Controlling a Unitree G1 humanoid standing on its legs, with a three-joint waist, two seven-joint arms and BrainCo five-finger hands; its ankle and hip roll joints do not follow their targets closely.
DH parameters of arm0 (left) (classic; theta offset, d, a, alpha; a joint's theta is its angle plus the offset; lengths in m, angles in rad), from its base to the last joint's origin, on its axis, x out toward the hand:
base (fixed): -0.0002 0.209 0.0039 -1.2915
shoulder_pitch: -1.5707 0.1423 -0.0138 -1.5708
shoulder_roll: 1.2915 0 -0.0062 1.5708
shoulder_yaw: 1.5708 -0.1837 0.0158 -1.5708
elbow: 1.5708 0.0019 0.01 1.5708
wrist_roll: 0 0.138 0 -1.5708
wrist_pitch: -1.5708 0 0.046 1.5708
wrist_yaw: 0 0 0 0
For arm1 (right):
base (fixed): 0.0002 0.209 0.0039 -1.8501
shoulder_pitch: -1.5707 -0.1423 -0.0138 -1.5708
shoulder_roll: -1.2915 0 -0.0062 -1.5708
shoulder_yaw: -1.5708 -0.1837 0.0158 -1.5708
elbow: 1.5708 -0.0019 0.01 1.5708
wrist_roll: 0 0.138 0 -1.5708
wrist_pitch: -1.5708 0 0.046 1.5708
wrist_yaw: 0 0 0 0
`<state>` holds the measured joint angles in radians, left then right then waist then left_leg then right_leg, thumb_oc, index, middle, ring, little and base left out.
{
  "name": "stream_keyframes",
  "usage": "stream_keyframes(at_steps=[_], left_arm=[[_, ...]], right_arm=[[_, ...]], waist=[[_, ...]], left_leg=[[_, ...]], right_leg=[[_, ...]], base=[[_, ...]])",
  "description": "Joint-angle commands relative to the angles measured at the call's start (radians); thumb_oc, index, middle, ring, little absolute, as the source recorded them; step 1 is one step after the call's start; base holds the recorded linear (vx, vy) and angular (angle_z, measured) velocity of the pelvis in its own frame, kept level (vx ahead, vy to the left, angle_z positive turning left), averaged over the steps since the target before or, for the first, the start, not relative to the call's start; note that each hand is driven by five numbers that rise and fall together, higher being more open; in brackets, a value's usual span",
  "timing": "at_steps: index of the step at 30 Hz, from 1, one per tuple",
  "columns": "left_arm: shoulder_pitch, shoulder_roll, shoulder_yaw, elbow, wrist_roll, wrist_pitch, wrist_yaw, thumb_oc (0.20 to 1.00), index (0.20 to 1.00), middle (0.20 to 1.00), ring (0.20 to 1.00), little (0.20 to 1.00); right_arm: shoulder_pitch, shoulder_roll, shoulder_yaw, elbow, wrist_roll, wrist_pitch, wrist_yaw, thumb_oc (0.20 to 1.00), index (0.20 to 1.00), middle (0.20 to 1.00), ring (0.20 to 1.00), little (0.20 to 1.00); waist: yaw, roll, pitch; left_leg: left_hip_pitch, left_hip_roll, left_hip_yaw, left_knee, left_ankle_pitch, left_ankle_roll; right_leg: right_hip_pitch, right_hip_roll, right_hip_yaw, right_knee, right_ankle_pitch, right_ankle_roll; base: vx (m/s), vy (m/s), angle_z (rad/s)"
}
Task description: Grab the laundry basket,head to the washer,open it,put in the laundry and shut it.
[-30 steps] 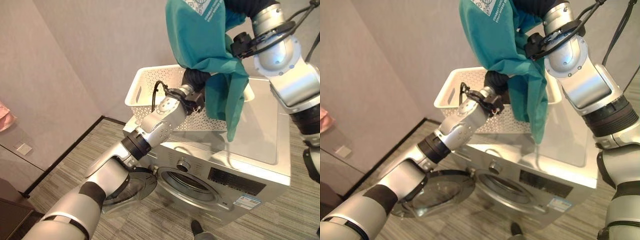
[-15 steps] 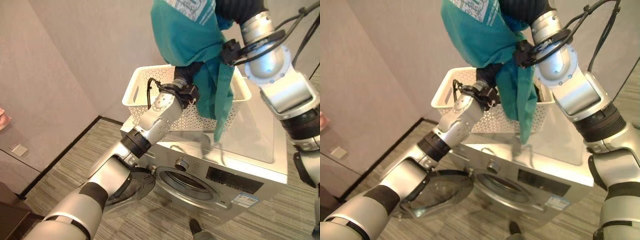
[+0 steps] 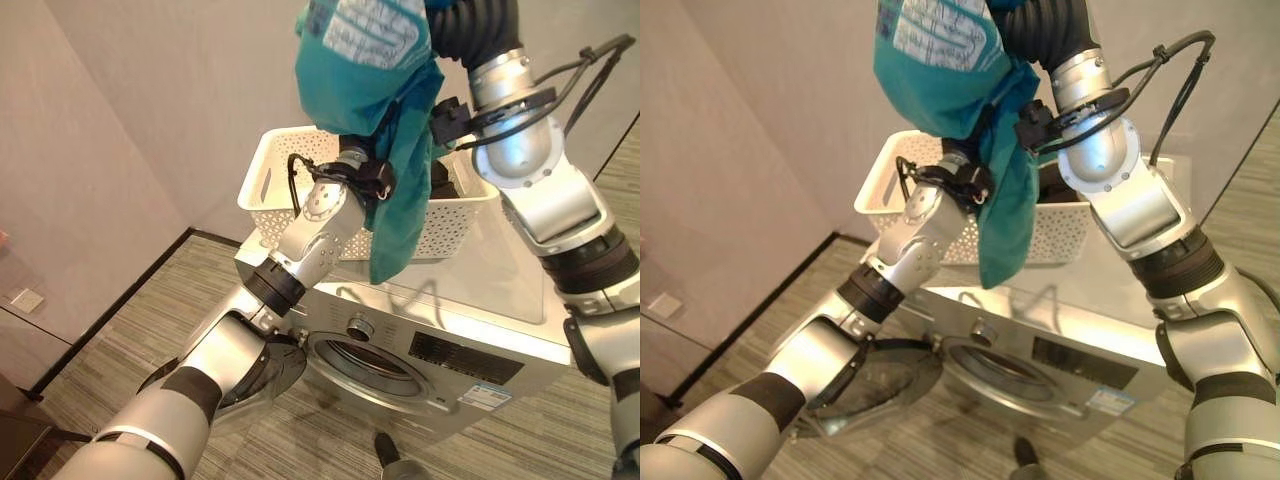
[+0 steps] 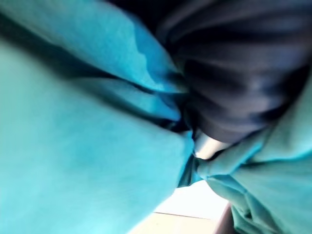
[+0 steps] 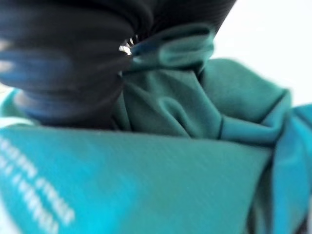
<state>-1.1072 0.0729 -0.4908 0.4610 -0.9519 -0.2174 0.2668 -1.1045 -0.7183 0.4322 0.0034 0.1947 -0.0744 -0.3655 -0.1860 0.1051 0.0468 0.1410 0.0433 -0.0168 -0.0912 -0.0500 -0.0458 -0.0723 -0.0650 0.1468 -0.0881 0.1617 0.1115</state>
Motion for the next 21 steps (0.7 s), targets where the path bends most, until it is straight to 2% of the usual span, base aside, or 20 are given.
stream_keyframes(at_steps=[1,7,9,10,13,14,18,20,21], left_arm=[[-0.065,0.026,0.043,0.016,0.088,-0.105,0.033,0.2,0.2,0.2,0.2,0.2],[-0.067,0.046,0.077,-0.012,0.134,-0.126,0.058,0.2,0.2,0.2,0.2,0.2],[-0.068,0.06,0.092,-0.028,0.158,-0.133,0.071,0.2,0.2,0.2,0.2,0.2],[-0.066,0.077,0.112,-0.052,0.178,-0.141,0.08,0.2,0.2,0.2,0.2,0.2],[-0.051,0.098,0.134,-0.094,0.199,-0.146,0.089,0.2,0.2,0.2,0.2,0.2],[-0.028,0.127,0.174,-0.154,0.218,-0.163,0.093,0.2,0.2,0.2,0.2,0.2],[0.028,0.158,0.219,-0.237,0.257,-0.168,0.099,0.2,0.2,0.2,0.2,0.2],[0.107,0.205,0.298,-0.33,0.313,-0.176,0.1,0.2,0.2,0.2,0.2,0.2],[0.11,0.202,0.295,-0.333,0.315,-0.174,0.101,0.2,0.2,0.2,0.2,0.2]], right_arm=[[0.007,0.024,-0.119,-0.005,-0.071,-0.054,-0.084,1.0,1.0,1.0,1.0,1.0],[0.069,-0.008,-0.205,-0.048,-0.166,-0.051,-0.139,1.0,1.0,1.0,1.0,1.0],[0.102,-0.019,-0.247,-0.064,-0.222,-0.037,-0.168,1.0,1.0,1.0,1.0,1.0],[0.136,-0.04,-0.294,-0.074,-0.289,-0.009,-0.199,1.0,1.0,1.0,1.0,1.0],[0.196,-0.069,-0.347,-0.096,-0.356,0.019,-0.209,1.0,1.0,1.0,1.0,1.0],[0.281,-0.103,-0.414,-0.102,-0.398,0.037,-0.221,1.0,1.0,1.0,1.0,1.0],[0.444,-0.13,-0.534,-0.088,-0.431,0.064,-0.23,1.0,1.0,1.0,1.0,1.0],[0.664,-0.141,-0.692,-0.034,-0.451,0.092,-0.241,1.0,1.0,1.0,1.0,1.0],[0.671,-0.141,-0.697,-0.036,-0.451,0.091,-0.241,1.0,1.0,1.0,1.0,1.0]], waist=[[-0.009,-0.059,-0.04],[-0.025,-0.05,-0.043],[-0.032,-0.045,-0.045],[-0.04,-0.038,-0.046],[-0.043,-0.038,-0.046],[-0.051,-0.033,-0.045],[-0.049,-0.034,-0.049],[-0.046,-0.041,-0.046],[-0.044,-0.04,-0.05]], left_leg=[[0.015,0.03,0.07,0.004,-0.059,0.008],[0.022,0.028,0.077,0.004,-0.068,0.013],[0.026,0.027,0.082,0.004,-0.073,0.015],[0.027,0.026,0.085,0.004,-0.076,0.016],[0.025,0.025,0.088,0.004,-0.07,0.016],[0.029,0.024,0.089,0.004,-0.082,0.02],[0.032,0.023,0.091,0.004,-0.087,0.023],[0.031,0.023,0.089,0.004,-0.081,0.025],[0.034,0.024,0.087,0.004,-0.089,0.026]], right_leg=[[0.075,-0.005,-0.006,0.071,-0.181,-0.011],[0.073,-0.002,0.005,0.074,-0.182,-0.011],[0.072,-0.001,0.011,0.074,-0.182,-0.01],[0.073,0.0,0.017,0.074,-0.184,-0.01],[0.066,0.001,0.022,0.077,-0.176,-0.011],[0.069,0.002,0.026,0.075,-0.183,-0.01],[0.07,0.003,0.03,0.073,-0.183,-0.009],[0.072,0.003,0.031,0.071,-0.176,-0.011],[0.076,0.002,0.029,0.068,-0.183,-0.01]], base=[[0.02,0.009,-0.03],[0.01,0.008,-0.04],[0.03,0.02,-0.13],[0.02,0.01,-0.12],[0.0,0.01,-0.07],[-0.03,-0.002,-0.05],[0.01,0.004,-0.05],[-0.01,-0.02,-0.1],[0.03,-0.006,-0.11]])
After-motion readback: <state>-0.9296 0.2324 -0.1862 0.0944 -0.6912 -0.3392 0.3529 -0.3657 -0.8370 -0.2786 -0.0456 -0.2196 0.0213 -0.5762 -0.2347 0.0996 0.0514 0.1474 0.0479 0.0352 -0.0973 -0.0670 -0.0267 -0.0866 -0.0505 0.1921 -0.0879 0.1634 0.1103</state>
